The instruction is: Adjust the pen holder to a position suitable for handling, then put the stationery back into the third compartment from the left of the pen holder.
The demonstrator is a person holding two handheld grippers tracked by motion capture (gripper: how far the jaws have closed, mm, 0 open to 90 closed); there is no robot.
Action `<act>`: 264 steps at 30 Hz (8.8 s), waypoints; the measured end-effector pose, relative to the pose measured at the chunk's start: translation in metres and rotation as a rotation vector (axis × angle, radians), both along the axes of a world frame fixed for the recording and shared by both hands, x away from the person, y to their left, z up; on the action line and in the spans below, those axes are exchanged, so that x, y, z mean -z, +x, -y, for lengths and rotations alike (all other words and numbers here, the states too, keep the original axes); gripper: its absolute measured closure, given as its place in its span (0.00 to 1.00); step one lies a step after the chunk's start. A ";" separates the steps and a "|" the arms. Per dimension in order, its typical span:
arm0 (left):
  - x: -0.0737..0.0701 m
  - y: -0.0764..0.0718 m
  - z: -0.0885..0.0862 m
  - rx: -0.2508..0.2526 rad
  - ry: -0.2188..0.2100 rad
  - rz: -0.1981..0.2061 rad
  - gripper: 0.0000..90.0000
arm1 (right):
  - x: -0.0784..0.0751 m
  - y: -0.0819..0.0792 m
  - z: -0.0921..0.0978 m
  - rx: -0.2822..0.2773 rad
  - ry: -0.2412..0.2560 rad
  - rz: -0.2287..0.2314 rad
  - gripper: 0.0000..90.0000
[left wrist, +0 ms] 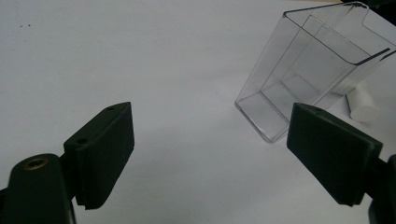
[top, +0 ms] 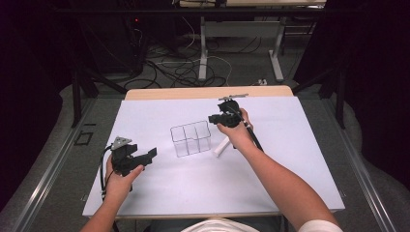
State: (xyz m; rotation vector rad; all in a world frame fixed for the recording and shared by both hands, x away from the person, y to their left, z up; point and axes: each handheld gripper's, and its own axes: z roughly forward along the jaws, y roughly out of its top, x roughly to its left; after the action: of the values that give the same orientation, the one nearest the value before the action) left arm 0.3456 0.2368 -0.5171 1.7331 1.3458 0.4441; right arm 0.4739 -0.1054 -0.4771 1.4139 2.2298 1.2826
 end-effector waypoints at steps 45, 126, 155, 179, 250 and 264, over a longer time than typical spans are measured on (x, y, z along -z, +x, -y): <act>-0.001 -0.001 0.000 0.012 0.005 -0.008 0.17 | 0.027 0.015 -0.010 -0.086 0.038 -0.222 0.99; 0.001 0.002 -0.004 -0.011 0.011 -0.007 0.17 | 0.015 -0.027 0.016 -1.238 -1.051 0.595 0.52; 0.003 0.002 -0.004 -0.017 0.016 -0.008 0.18 | 0.046 -0.040 0.003 -1.403 -1.084 0.601 0.60; 0.003 0.003 -0.004 -0.022 0.016 -0.012 0.18 | 0.056 -0.038 -0.008 -1.498 -1.131 0.602 0.74; 0.005 0.005 0.003 -0.018 0.022 0.045 0.00 | -0.036 -0.023 0.058 -0.372 -0.080 0.476 0.75; 0.004 0.004 0.001 -0.027 0.042 0.069 0.00 | -0.045 -0.046 0.044 -0.318 0.052 0.557 0.75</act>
State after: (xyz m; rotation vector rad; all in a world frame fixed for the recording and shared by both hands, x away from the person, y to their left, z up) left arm 0.3492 0.2362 -0.5212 1.7198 1.3205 0.5454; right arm 0.4281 -0.1495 -0.4317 0.6077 2.0767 1.5972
